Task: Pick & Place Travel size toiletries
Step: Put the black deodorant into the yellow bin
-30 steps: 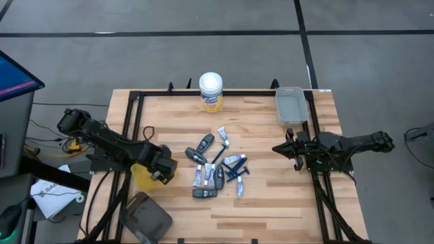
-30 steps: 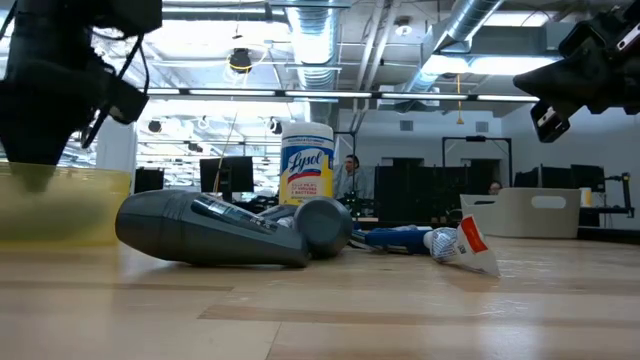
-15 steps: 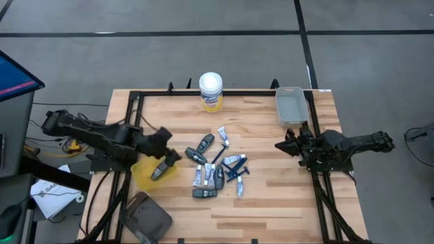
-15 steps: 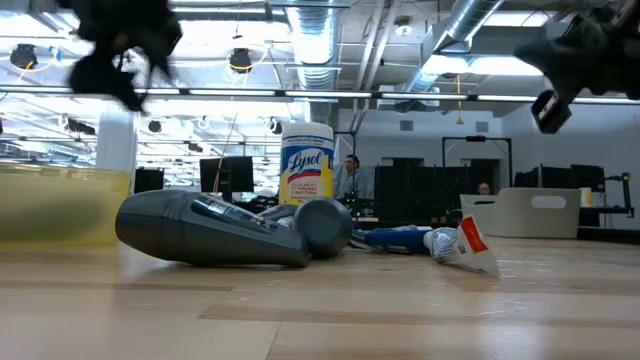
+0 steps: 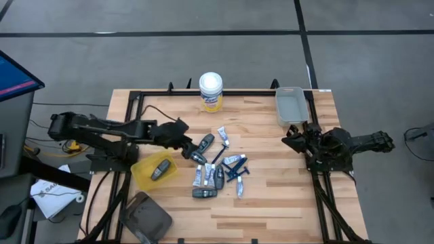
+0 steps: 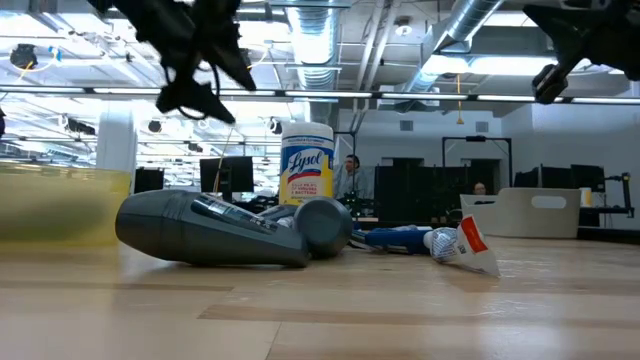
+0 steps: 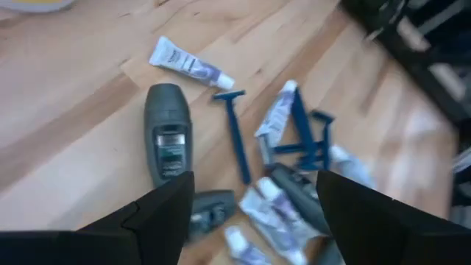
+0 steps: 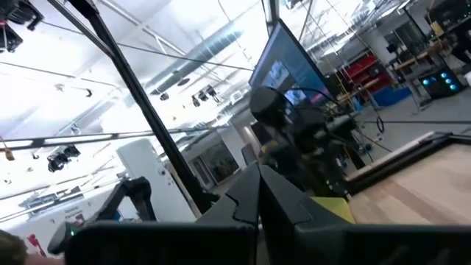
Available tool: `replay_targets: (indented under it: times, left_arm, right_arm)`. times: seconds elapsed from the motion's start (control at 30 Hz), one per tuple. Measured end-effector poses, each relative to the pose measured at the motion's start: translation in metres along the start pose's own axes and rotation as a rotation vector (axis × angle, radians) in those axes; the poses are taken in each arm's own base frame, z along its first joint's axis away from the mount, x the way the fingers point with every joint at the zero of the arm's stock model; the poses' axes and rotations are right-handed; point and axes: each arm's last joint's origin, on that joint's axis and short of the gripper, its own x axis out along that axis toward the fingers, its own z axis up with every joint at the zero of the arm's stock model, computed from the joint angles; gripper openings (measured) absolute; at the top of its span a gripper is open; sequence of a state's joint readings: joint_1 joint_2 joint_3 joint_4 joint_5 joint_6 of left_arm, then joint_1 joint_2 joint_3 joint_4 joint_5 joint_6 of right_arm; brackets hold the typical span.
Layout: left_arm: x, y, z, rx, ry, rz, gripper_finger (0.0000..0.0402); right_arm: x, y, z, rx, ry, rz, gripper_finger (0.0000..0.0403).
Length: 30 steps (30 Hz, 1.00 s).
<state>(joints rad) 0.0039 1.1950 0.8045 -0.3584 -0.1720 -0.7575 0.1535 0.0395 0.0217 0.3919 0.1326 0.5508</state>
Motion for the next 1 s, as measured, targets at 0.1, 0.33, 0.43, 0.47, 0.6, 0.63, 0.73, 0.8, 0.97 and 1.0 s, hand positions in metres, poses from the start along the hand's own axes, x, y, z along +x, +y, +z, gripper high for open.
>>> replay_targets:
  times: [0.1, 0.33, 0.43, 0.47, 0.6, 0.63, 0.73, 0.8, 0.97, 1.0]
  left_arm:
    - [0.013, 0.001, 0.006, 0.077, 0.017, 0.040, 0.0282]
    - [0.037, -0.007, 0.039, 0.300, 0.009, 0.077, 0.0284]
    - [0.050, -0.010, 0.050, 0.366, 0.023, 0.085, 0.0297]
    - [0.056, -0.010, 0.052, 0.378, 0.027, 0.092, 0.0303]
    - [0.074, -0.009, 0.052, 0.429, 0.063, 0.118, 0.0322]
    - [0.078, -0.009, 0.051, 0.436, 0.071, 0.129, 0.0325]
    - [0.088, -0.004, 0.047, 0.443, 0.085, 0.192, 0.0331]
    - [0.094, -0.002, 0.045, 0.449, 0.088, 0.240, 0.0333]
    - [0.110, 0.005, 0.038, 0.436, 0.103, 0.314, 0.0334]
    - [0.114, 0.006, 0.036, 0.431, 0.117, 0.323, 0.0334]
  right_arm:
    - [0.000, 0.001, 0.001, 0.002, -0.011, 0.007, 0.0000]
    - [0.000, 0.001, 0.002, 0.002, -0.013, 0.008, 0.0000]
    - [0.000, 0.001, 0.001, 0.002, -0.012, 0.007, 0.0000]
    - [0.000, 0.001, 0.001, 0.002, -0.012, 0.007, 0.0000]
    - [0.000, 0.001, 0.001, 0.001, -0.009, 0.005, 0.0000]
    - [0.000, 0.001, 0.001, 0.001, -0.009, 0.005, 0.0000]
    - [0.000, 0.001, 0.001, 0.001, -0.006, 0.004, 0.0000]
    - [0.000, 0.001, 0.001, 0.001, -0.006, 0.004, 0.0000]
    - [0.000, 0.001, 0.001, 0.001, -0.006, 0.004, 0.0000]
    - [0.000, 0.001, 0.001, 0.001, -0.006, 0.004, 0.0000]
